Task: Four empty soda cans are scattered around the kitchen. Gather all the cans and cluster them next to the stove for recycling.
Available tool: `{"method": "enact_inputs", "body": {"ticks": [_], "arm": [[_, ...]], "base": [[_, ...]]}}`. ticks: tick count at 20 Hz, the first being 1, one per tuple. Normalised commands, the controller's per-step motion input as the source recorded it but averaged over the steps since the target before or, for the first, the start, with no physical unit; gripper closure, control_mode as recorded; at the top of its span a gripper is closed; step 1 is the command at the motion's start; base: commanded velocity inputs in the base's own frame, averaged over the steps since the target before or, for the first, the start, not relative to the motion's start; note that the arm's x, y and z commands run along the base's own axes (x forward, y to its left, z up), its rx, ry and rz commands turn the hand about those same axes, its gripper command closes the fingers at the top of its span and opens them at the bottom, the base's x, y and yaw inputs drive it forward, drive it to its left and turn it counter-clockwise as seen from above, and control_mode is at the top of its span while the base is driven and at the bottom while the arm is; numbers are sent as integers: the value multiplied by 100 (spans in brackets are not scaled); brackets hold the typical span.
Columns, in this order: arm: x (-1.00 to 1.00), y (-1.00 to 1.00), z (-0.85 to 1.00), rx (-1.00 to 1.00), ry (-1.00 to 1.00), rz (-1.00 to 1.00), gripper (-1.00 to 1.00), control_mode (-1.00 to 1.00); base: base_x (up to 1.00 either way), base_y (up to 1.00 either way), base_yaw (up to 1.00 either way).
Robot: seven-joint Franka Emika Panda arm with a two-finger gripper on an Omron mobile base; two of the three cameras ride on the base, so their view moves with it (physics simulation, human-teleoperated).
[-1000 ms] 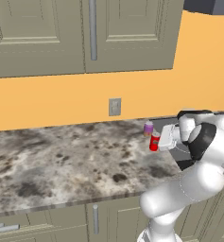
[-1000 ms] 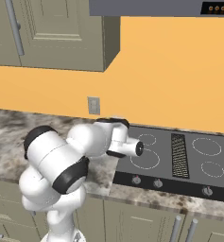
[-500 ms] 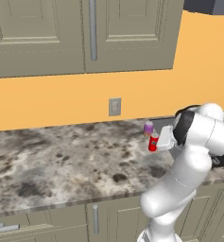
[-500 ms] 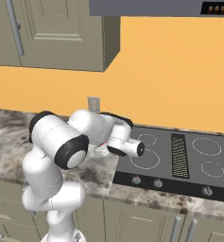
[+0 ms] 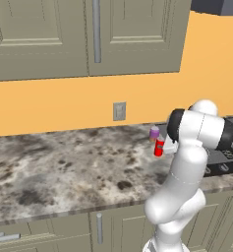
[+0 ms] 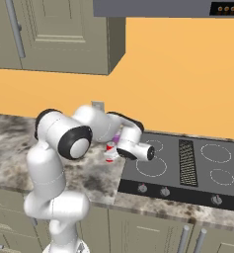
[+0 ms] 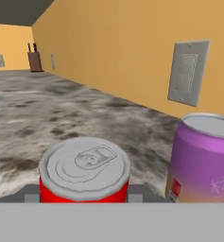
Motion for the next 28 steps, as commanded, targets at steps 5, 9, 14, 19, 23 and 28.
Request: {"method": "enact_inputs", "body": {"ticks": [5,9,14,19,23,28], "arm": [[6,0,-19,0,0,0,-100,-100],[0,0,-22,0,-1,0,-100,-100],[0,0,-20,0,-2,0,-100,-100],[-1,0,-9,0,-3,0,-100,-100],[-6,1,-10,0,-3,0,-100,-100],[-19,6,-14,-1,-8,0,-100,-100]], "base": [[0,0,0],[0,0,0],[0,0,0],[0,0,0],[0,0,0],[0,0,0]]}}
